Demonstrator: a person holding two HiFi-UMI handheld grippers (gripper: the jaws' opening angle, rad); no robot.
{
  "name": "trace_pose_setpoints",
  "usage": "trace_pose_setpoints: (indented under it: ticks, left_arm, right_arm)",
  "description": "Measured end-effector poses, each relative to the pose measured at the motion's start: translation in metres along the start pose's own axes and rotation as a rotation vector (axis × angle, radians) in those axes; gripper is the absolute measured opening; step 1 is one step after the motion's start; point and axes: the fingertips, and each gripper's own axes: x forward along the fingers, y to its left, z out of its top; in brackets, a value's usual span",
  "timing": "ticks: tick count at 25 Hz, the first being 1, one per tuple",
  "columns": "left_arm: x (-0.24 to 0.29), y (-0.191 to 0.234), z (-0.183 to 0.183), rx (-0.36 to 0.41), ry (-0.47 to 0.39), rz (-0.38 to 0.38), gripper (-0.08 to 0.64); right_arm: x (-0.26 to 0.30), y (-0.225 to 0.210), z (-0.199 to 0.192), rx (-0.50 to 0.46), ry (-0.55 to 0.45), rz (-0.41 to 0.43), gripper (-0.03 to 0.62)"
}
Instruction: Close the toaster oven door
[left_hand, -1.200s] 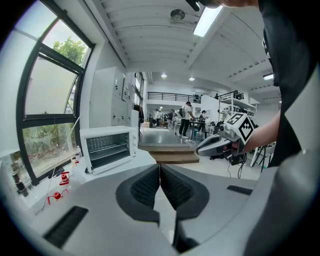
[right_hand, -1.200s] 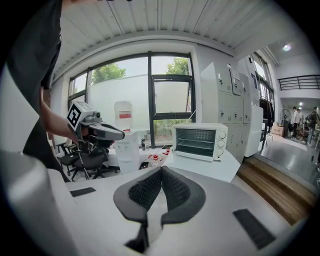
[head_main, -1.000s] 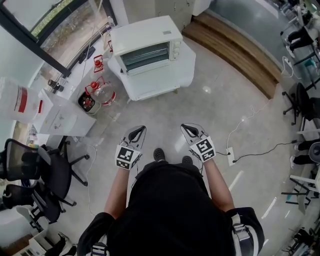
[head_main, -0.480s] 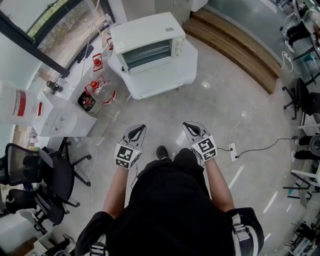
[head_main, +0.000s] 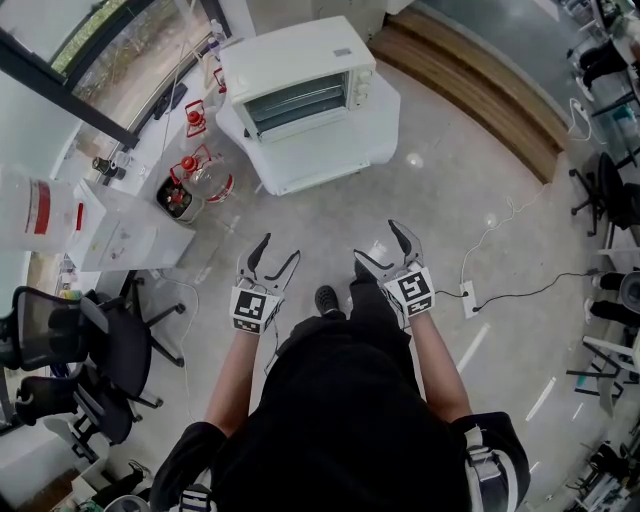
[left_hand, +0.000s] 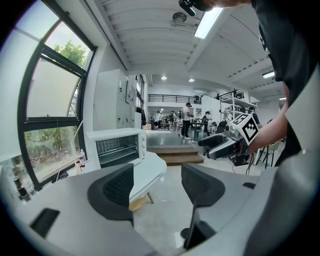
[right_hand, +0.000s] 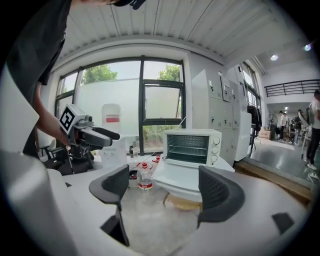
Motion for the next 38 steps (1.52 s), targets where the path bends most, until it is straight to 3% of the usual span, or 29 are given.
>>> trace_pose_setpoints:
  ticks: [3, 10, 14, 30, 38]
  left_arm:
    - [0.009, 0.006, 0.004, 0.008, 0.008, 0.019, 0.288]
    - [0.036, 0.011, 0.010, -0.029, 0.026, 0.051, 0.290]
    - [0.059, 0.018, 0.017, -0.041, 0.021, 0.063, 0.290]
    - [0.132, 0.049, 0.028, -0.111, 0.066, 0.214, 0.290]
    - [0.153, 0.054, 0.037, -0.081, 0.081, 0.303, 0.290]
  right_arm:
    - [0.004, -0.017, 0.004, 0.007, -0.024, -0.022, 0.492]
    - [0.020, -0.053, -0.002, 0.016, -0.007, 0.016, 0.518]
    - [0.042, -0.077, 0.005, -0.013, -0.010, 0.045, 0.571]
    - [0.111, -0.166, -0.014, -0.008, 0.052, 0.179, 0.574]
    - [0.127, -0.196, -0.024, -0.023, 0.069, 0.256, 0.574]
